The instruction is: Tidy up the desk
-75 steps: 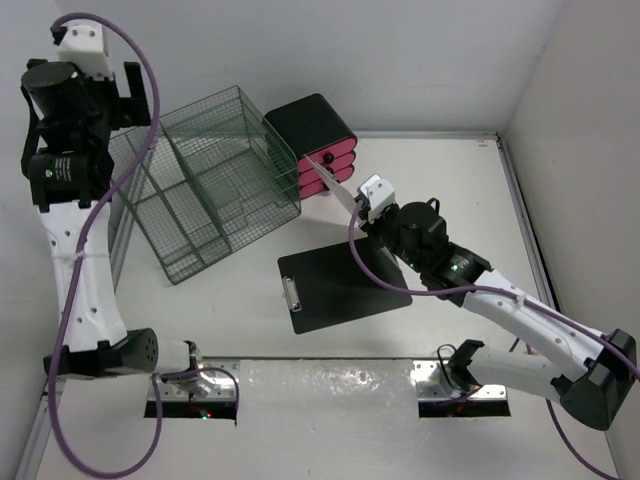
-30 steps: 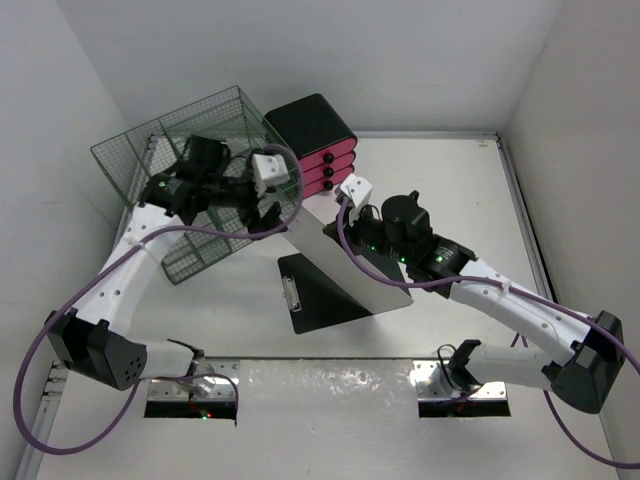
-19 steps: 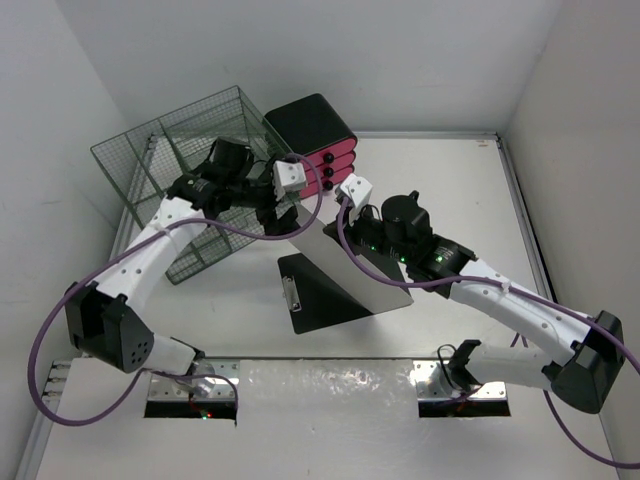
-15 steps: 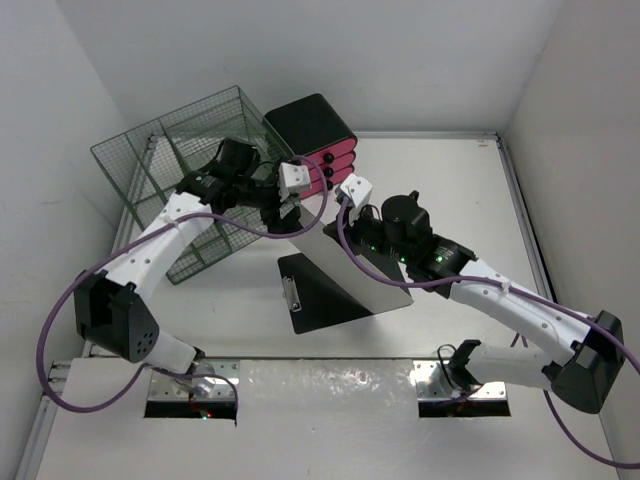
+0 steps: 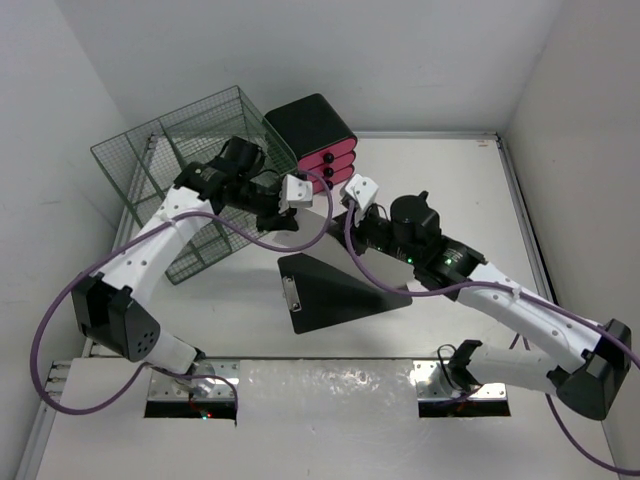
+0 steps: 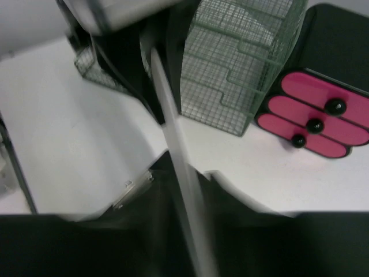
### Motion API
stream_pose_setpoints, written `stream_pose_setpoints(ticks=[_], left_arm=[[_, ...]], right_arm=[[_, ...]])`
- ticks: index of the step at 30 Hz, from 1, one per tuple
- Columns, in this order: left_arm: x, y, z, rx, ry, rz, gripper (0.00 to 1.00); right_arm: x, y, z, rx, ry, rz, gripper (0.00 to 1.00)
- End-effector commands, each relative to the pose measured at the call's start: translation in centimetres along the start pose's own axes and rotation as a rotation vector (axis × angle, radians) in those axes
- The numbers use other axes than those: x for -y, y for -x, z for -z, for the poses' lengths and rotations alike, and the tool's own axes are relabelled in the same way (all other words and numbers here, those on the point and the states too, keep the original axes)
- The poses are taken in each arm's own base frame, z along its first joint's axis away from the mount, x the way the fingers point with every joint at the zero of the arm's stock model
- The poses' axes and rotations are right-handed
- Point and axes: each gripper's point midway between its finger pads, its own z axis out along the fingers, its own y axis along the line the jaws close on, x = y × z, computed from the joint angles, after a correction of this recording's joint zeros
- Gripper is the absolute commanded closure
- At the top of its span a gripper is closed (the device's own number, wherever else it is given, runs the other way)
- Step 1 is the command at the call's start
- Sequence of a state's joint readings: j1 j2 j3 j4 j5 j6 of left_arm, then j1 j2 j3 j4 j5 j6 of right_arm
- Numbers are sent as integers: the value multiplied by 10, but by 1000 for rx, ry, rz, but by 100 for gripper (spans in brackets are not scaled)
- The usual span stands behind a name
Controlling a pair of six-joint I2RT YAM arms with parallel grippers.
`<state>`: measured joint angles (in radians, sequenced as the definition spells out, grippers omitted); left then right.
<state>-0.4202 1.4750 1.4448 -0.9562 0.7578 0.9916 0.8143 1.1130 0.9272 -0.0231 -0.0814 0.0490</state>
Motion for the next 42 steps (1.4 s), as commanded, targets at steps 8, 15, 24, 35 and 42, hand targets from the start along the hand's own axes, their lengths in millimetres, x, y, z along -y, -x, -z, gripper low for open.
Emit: stream_pose_setpoints(ticks=[8,15,24,35,42], left_arm=[[11,68,49,11,62,-338,100],[26,71,55,15,4,-417,100],[23,91,63,74,72,-366,87],[-15,91,108,52,359,-241,0],[-81,103,214,128,869,0,0]], right_arm=[[1,-18,-11,-179,116,315,22],[4,-29,-38,-220,164,348,65],[-7,-51,-44,-134,161,149,100],[3,-63,-24,60,45,103,100],[4,-37,-12,147,35,99,100]])
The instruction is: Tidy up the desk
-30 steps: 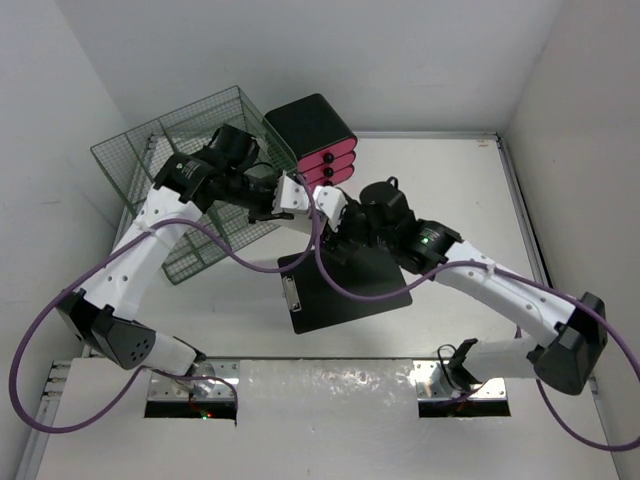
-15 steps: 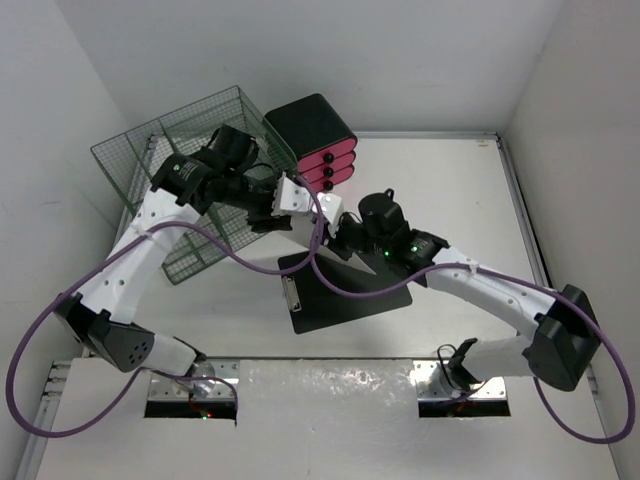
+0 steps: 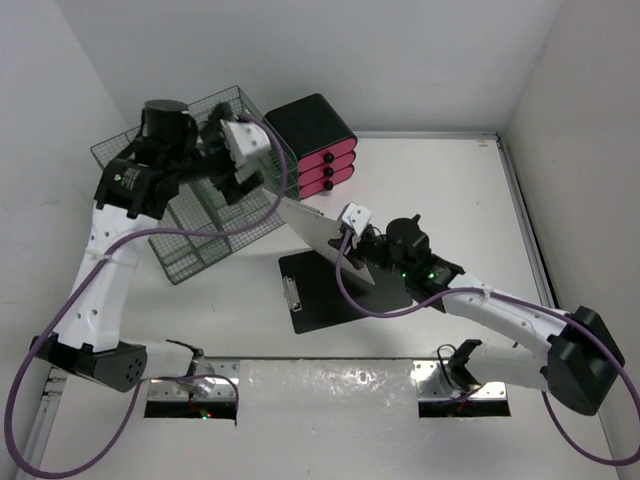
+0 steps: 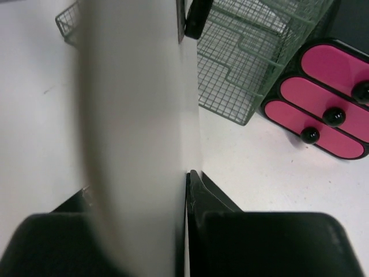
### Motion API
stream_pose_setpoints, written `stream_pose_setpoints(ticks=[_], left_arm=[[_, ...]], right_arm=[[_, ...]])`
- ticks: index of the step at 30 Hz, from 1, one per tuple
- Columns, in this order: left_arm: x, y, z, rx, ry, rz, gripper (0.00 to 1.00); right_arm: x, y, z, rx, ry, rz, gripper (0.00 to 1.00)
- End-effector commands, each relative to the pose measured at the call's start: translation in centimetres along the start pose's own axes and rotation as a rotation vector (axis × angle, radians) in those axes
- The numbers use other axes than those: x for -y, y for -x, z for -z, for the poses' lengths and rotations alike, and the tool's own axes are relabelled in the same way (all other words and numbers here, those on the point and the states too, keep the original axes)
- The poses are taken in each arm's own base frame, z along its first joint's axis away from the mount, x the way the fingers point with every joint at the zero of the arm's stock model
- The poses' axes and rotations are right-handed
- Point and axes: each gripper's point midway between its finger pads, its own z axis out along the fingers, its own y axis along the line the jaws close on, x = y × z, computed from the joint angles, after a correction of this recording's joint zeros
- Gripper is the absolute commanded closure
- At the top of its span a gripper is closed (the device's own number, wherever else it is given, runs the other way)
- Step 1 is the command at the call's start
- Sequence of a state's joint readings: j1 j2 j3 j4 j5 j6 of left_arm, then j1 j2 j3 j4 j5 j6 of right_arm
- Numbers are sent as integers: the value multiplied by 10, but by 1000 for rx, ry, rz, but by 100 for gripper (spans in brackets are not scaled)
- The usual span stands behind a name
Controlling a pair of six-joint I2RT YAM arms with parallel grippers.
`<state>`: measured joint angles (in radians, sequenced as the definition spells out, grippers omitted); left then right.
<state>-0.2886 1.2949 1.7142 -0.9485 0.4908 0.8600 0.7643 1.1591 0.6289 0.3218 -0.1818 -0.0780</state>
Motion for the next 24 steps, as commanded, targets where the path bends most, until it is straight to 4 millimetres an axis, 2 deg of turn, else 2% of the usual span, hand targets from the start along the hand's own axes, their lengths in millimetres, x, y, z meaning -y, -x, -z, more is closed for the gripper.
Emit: stream_pose_setpoints(ticks=[1,4,5,6,7,8,9,10,11,14,16,20,21,23,24], left_arm=[[-82,29,58,60,449,176,0],[-125,14,98,37,711,284,0],[-144,-6,120,-12,836,323,0],[-155,-16,135,-25,910,344,0],[-158,-22,138,-10,911,379,0],[-170,-44,160,-36,968,414,0],[-174,-56,165,-36,982,446,0],[-175,-65,163,-20,958,485,0],[-179,-84,178,-49,1000,522,0],[-183,-122,192,-83,1020,615,0],[-180,-133,196,-78,996,645,0],[-178,-156,223,-116,1064,678,0],[-177,-158,228,-120,1075,682,0],[-176,-167,240,-122,1094,701,1],[-174,-170,244,-126,1097,711,0]], right_arm=[[7,49,8,154,-25,-17,100],[4,69,12,193,-6,-54,100],[1,73,12,200,14,-66,100],[-4,78,12,211,32,-87,100],[-6,87,12,236,40,-91,100],[-13,96,13,261,60,-109,100],[-16,100,13,276,68,-120,100],[-17,113,14,319,74,-124,100],[-21,119,14,335,87,-131,100],[-43,142,11,374,162,-140,100],[-50,153,13,413,188,-147,100],[-63,181,14,514,252,-204,100],[-66,193,14,541,268,-203,100],[-76,199,2,548,307,-214,100],[-77,214,1,578,319,-214,100]])
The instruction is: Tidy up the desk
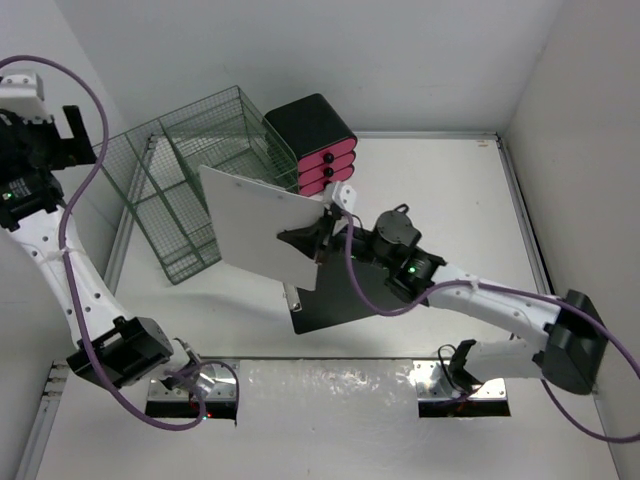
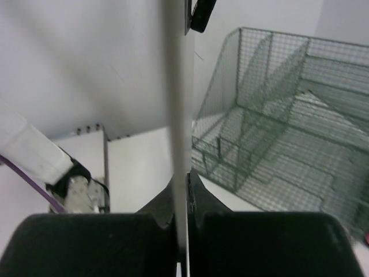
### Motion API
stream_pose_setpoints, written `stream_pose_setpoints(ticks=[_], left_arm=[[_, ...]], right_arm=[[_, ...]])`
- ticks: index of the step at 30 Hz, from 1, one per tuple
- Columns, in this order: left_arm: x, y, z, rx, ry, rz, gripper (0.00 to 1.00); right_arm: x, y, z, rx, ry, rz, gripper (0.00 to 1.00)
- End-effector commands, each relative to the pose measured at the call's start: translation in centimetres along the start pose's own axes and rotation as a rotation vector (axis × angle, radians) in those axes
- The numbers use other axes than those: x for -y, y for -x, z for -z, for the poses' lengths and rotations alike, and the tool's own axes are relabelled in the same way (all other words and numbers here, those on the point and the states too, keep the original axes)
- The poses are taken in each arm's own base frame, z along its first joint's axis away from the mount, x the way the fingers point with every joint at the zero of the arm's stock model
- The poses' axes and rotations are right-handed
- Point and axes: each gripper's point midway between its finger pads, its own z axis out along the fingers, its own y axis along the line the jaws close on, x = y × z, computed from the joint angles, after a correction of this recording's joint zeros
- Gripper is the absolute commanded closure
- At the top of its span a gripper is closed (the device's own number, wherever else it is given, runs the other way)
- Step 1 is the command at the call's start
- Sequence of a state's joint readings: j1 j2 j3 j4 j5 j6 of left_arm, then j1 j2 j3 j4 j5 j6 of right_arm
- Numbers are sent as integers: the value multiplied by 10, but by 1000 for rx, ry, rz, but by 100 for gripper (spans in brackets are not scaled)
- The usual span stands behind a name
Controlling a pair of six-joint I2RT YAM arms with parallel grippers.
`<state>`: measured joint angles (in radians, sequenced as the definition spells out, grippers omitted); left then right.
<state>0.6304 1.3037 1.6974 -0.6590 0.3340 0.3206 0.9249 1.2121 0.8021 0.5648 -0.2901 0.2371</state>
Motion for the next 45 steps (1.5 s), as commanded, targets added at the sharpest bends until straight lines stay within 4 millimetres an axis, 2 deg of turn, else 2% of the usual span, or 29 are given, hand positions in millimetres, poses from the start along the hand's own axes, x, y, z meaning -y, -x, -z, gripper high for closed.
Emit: stream_pose_setpoints(ticks=[1,2,3,4,5,6,7,9,11,13,14,17,18,19,21,22,23,24,25,26,27,28,29,33,34,35,41,44,45], left_arm=[[-10,9,12,52,-12,31,0],[-19,7,17,50,10,38,0],[-24,3,18,47,20,43,0],[-32,0,20,43,40,54,0],[-35,-3,21,40,42,61,0],[-38,-8,21,33,41,68,0],[-38,-11,22,32,26,76,0],[-45,-17,23,26,34,88,0],[-48,-15,24,27,39,83,0],[-48,-12,26,31,40,55,1],[-49,-12,27,29,42,50,0],[-50,-16,28,18,50,30,0],[-52,-18,27,11,54,22,0],[-52,-20,27,7,56,19,0],[-53,-25,27,0,64,9,0],[-54,-24,28,7,71,0,0],[-54,-28,27,-1,70,3,0],[-55,-29,27,-3,76,2,0],[-57,-30,26,-4,79,1,0],[-57,-30,26,-2,79,3,1],[-58,-31,25,-3,82,6,0],[-58,-30,25,1,80,6,0],[-58,-29,24,6,77,2,1],[-61,-23,25,18,91,-10,0],[-61,-23,25,17,90,-11,1],[-62,-22,25,18,94,-15,0],[-63,-26,21,7,89,-7,0],[-63,-28,20,2,81,-14,0],[-63,-28,20,1,80,-18,0]], right_arm=[[-23,63,-33,205,114,-6,100],[-29,66,-39,216,135,-27,100],[-34,79,-47,248,150,-26,100],[-37,83,-53,269,162,-24,100],[-39,74,-65,256,162,-39,100],[-41,87,-73,284,160,-31,100],[-39,87,-80,284,145,-33,100],[-27,84,-100,289,68,-28,100],[-17,80,-113,293,3,6,100],[0,76,-134,299,-87,15,100],[5,91,-143,334,-108,18,100],[25,83,-172,350,-198,16,100],[35,70,-181,345,-241,17,100],[34,70,-185,356,-255,32,100],[37,84,-190,404,-294,52,100],[36,78,-195,399,-304,77,100],[36,92,-198,430,-310,87,100],[36,95,-200,439,-316,96,100],[39,91,-204,436,-337,114,100],[42,103,-206,466,-352,120,100],[44,107,-207,479,-364,132,100],[49,98,-213,463,-383,164,100],[48,113,-217,486,-384,170,100],[62,116,-226,480,-456,266,100],[63,125,-226,499,-470,282,100],[66,109,-234,470,-475,284,100],[78,73,-266,446,-480,270,100],[84,69,-264,472,-517,272,100],[89,60,-266,467,-517,273,100]])
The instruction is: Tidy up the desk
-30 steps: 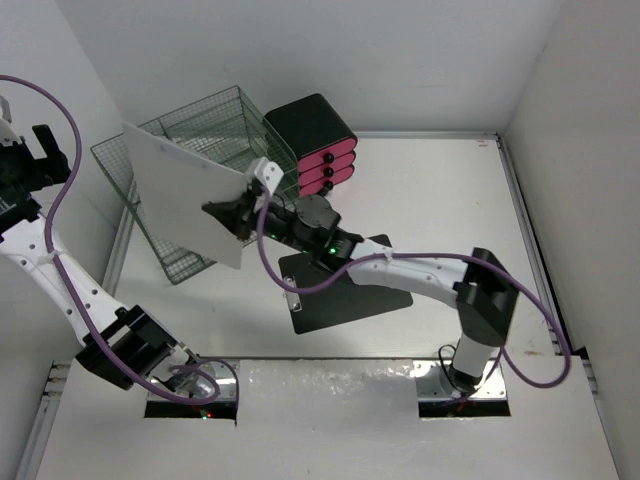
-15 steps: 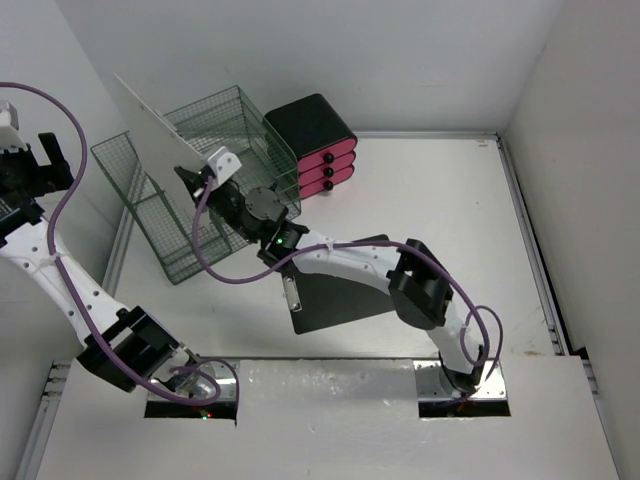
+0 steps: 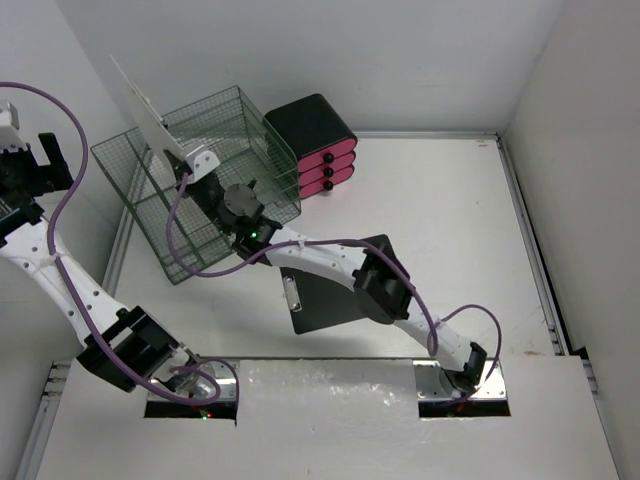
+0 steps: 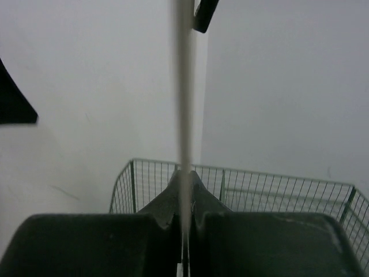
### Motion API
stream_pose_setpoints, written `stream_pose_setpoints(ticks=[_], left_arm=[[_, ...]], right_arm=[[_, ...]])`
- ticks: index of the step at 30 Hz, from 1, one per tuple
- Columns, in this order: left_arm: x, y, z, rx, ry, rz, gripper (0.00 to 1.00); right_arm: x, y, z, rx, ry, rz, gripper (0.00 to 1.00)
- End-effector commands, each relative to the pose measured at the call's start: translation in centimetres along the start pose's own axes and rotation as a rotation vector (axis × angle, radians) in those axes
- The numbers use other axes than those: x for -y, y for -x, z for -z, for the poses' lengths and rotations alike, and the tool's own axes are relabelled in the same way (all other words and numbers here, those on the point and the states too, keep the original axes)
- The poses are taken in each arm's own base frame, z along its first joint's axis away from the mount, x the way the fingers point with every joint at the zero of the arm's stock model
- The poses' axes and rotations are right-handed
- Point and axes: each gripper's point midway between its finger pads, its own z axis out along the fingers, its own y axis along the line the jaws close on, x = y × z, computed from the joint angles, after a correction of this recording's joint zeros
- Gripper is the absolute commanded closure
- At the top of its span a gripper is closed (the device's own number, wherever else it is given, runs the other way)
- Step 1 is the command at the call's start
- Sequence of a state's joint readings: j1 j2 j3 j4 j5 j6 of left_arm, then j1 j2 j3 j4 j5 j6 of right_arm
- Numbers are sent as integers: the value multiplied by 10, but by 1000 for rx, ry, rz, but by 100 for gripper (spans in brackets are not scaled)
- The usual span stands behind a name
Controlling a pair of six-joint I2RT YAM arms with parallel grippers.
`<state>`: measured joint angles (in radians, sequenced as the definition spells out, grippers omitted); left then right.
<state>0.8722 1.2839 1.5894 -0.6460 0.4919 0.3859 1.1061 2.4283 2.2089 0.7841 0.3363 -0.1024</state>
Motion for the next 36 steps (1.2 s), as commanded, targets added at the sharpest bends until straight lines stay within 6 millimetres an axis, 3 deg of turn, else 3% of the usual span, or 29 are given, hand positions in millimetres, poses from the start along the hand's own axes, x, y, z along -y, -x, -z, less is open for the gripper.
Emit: stream_pose_setpoints(ticks=[1,5,6,9,10,19,22,28,32,35,36], left_arm=[[-8,18,5,57,22,-47,0],[-6,14,4,48,10,-54,0],[-5,14,3,47,5,-54,0],[-4,14,3,47,-4,-56,0],[-4,16,4,52,-2,-60,0],[-2,10,3,35,-17,-76,0],[-2,8,2,33,-19,-78,0],[0,0,-2,24,-33,-82,0],[0,-7,-5,14,-38,-85,0],[3,-11,-5,2,-54,-96,0],[4,-12,-5,1,-59,-105,0]], right_arm=[[14,14,-7,85,-52,-10,100],[16,-19,-6,78,-46,-6,100],[16,-37,-3,56,-50,-15,100],[21,-50,-4,65,-67,-28,100],[23,-63,-1,56,-82,-26,100],[37,-74,-1,85,-122,-78,100],[35,-91,3,35,-120,-75,100],[7,-143,29,-95,-53,-6,100],[-6,-157,36,-127,-23,-1,100],[-10,-150,36,-108,-7,32,71],[-13,-147,34,-108,6,35,45]])
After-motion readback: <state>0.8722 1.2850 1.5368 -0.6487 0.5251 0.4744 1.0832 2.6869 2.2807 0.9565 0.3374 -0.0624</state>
